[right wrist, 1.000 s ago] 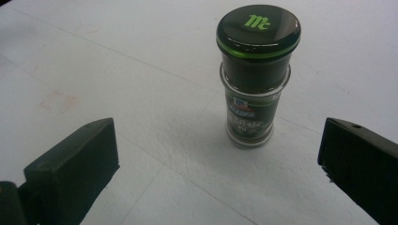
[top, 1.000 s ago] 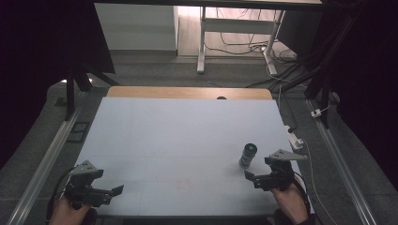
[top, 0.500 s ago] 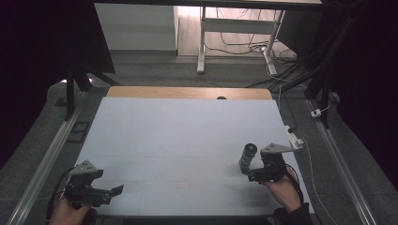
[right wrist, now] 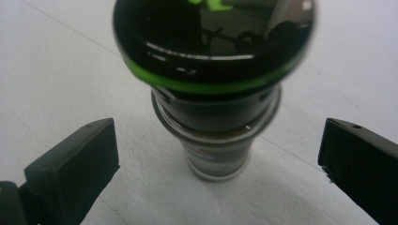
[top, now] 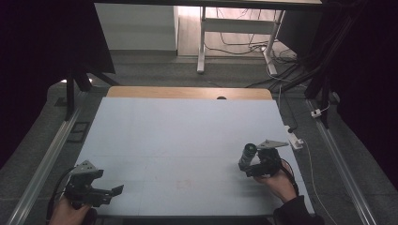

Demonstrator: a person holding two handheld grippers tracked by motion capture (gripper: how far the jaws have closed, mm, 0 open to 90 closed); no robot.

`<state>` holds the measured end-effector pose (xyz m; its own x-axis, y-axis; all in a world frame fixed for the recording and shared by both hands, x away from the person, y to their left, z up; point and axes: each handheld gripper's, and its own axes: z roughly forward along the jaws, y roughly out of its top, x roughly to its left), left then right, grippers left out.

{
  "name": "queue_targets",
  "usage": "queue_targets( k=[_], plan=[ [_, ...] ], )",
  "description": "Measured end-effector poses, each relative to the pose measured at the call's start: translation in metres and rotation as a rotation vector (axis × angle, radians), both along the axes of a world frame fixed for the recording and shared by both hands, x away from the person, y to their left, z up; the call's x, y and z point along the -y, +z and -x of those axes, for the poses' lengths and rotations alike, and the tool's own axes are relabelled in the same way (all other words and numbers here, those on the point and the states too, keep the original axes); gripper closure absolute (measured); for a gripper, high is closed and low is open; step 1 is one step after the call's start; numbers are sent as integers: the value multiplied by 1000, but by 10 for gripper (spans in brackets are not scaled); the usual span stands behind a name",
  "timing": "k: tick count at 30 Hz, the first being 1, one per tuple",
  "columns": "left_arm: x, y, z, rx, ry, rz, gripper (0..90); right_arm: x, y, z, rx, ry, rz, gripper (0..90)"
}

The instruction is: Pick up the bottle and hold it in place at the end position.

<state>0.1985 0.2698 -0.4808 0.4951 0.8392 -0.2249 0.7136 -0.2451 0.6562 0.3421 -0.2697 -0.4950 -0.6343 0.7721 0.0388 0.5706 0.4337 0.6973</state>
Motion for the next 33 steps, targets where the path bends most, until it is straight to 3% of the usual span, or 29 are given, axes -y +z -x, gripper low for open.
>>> queue_targets(
  k=[5, 12, 19, 25, 33],
  plan=[
    [0, 0, 0, 0, -1, 1, 9, -2, -2, -3, -1, 18, 12, 73],
    [0, 0, 0, 0, -3, -1, 10, -1, 0, -5, -7, 33, 15, 317],
    [0, 0, 0, -1, -4, -3, 11, -3, 2, -5, 8, 47, 26, 502],
    [0, 0, 0, 0, -5, -4, 11, -9, 4, -2, 46, 52, 93, 522],
    [0, 0, 0, 0, -6, -2, 12, -9, 6, -2, 23, 45, 76, 523]
  ],
)
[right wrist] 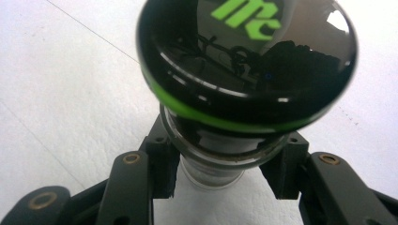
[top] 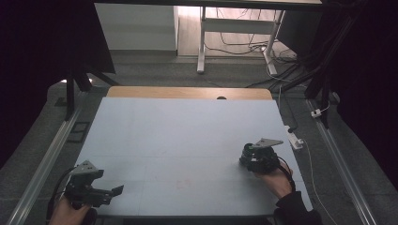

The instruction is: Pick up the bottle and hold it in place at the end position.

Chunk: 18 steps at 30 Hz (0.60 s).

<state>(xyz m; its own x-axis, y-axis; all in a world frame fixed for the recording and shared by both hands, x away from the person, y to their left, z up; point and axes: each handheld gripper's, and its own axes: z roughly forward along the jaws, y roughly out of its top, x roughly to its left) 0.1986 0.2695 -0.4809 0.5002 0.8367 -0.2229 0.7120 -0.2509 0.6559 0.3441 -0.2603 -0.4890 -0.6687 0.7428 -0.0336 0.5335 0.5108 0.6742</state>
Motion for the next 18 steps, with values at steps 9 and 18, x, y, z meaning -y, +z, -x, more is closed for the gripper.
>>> queue_targets(
  k=[9, 18],
  plan=[
    [0, 0, 0, -2, 1, 1, 12, -6, 10, 4, 6, -7, -43, 524],
    [0, 0, 0, -5, 3, 2, 12, -11, 21, 5, 13, 12, -83, 524]
  ],
)
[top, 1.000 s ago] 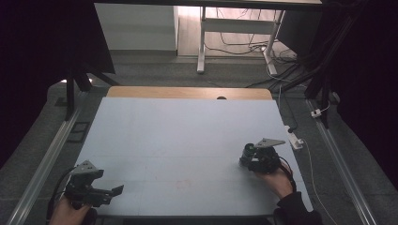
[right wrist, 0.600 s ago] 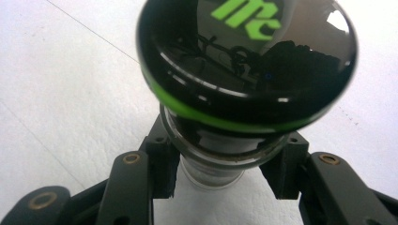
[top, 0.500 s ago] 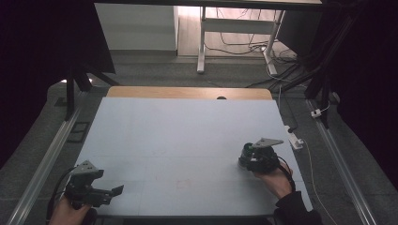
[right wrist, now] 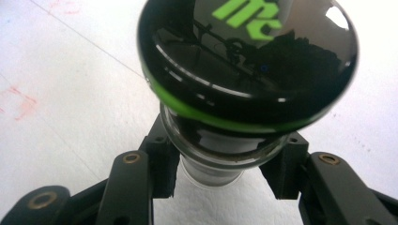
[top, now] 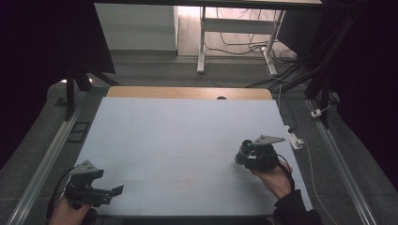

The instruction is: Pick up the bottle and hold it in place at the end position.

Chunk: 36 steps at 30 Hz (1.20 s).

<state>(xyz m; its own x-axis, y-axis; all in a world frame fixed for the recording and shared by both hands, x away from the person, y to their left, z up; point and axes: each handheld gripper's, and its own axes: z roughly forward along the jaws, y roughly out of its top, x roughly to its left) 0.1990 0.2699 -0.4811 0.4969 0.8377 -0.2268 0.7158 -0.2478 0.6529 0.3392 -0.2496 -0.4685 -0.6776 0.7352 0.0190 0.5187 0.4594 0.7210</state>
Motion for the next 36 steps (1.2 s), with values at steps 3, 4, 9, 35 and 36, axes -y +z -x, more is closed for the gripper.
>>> queue_targets(
  k=[3, 4, 9, 35, 36],
  plan=[
    [0, 0, 0, -1, 2, 5, 12, -3, 3, -1, 4, 12, -4, 524],
    [0, 0, 0, -1, 2, 5, 12, -4, 3, -2, 3, 17, -5, 524],
    [0, 0, 0, -2, 2, 3, 12, -9, 6, -5, -13, 29, -20, 524],
    [-1, 0, 0, -3, 4, 4, 12, -60, 11, -37, -7, 133, -10, 524],
    [0, 0, 0, -3, 3, 4, 12, -61, 11, -39, -12, 132, -12, 523]
  ],
)
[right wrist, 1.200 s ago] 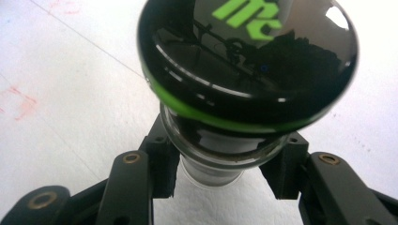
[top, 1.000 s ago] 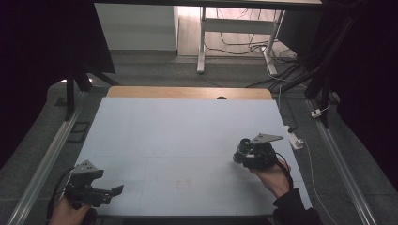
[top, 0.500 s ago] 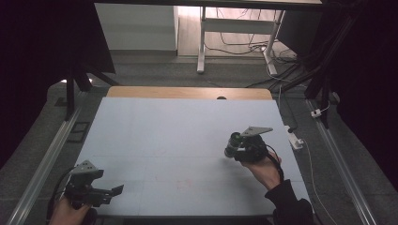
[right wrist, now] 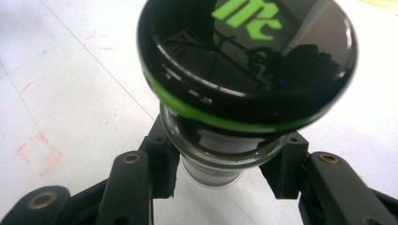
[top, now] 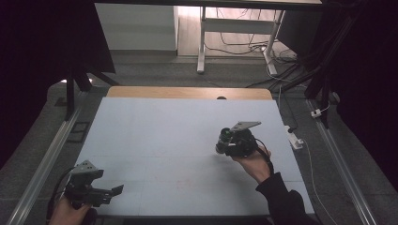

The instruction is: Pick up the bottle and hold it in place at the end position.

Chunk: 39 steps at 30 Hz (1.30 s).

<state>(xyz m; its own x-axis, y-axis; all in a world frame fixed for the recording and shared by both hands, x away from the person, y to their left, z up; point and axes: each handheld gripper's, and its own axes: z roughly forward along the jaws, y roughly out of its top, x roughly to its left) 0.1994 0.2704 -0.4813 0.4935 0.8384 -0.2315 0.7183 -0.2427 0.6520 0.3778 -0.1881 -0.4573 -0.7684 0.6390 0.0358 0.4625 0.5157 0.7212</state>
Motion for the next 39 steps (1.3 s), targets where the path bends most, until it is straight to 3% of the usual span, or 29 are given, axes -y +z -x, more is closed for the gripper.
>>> queue_targets(
  k=[19, 39],
  plan=[
    [0, 0, 0, 2, -3, 1, 12, -39, -4, -24, -11, 36, -3, 523],
    [-1, 0, 0, 2, 1, 1, 12, -101, -16, -45, 6, 115, 55, 523]
  ],
)
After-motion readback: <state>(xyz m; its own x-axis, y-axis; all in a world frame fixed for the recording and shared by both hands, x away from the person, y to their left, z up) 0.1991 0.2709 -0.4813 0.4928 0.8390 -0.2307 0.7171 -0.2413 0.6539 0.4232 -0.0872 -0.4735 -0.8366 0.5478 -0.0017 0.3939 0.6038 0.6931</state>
